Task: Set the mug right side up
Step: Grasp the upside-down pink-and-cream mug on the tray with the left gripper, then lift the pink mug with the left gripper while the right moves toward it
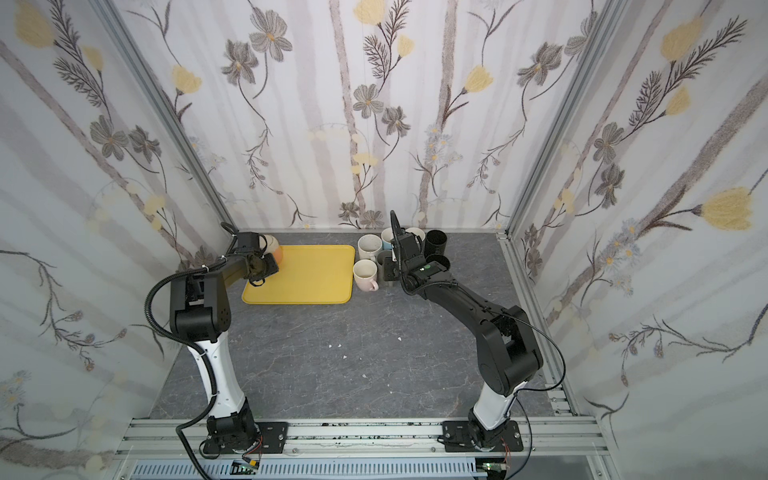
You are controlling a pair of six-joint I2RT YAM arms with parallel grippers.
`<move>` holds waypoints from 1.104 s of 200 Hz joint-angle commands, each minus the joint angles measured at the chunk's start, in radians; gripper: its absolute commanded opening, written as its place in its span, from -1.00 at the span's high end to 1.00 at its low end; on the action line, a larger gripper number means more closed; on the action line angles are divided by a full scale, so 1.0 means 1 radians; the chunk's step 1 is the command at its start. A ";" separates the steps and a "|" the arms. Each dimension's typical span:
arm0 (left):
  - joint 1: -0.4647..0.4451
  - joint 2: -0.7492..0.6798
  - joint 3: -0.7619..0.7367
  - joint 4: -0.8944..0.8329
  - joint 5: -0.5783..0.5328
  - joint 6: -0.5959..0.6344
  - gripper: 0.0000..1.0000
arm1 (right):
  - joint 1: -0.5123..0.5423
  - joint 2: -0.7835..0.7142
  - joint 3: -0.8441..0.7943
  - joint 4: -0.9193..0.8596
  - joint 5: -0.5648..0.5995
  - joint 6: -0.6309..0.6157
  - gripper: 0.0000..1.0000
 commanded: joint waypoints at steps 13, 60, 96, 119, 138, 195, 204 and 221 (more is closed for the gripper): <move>-0.017 -0.003 -0.022 0.099 -0.043 -0.004 0.32 | 0.005 -0.020 -0.008 0.005 -0.001 -0.010 0.14; -0.026 -0.014 -0.046 0.171 -0.059 -0.032 0.04 | 0.008 -0.031 -0.023 -0.002 -0.005 -0.014 0.14; -0.025 0.006 -0.022 0.201 -0.060 -0.061 0.12 | 0.011 -0.031 -0.027 -0.011 -0.020 -0.015 0.14; -0.027 0.017 0.000 0.200 -0.061 -0.078 0.34 | 0.015 -0.044 -0.043 -0.020 -0.017 -0.014 0.14; -0.032 0.021 0.010 0.198 -0.073 -0.080 0.51 | 0.015 -0.066 -0.065 -0.023 -0.014 -0.013 0.14; -0.062 0.003 0.009 0.170 -0.069 -0.073 0.87 | 0.020 -0.115 -0.144 0.002 -0.035 0.021 0.15; -0.076 -0.010 -0.013 0.184 -0.068 -0.070 0.91 | 0.019 -0.114 -0.141 0.004 -0.028 0.020 0.15; -0.110 -0.023 -0.033 0.174 -0.062 -0.055 0.96 | 0.022 -0.115 -0.132 0.000 -0.023 0.025 0.15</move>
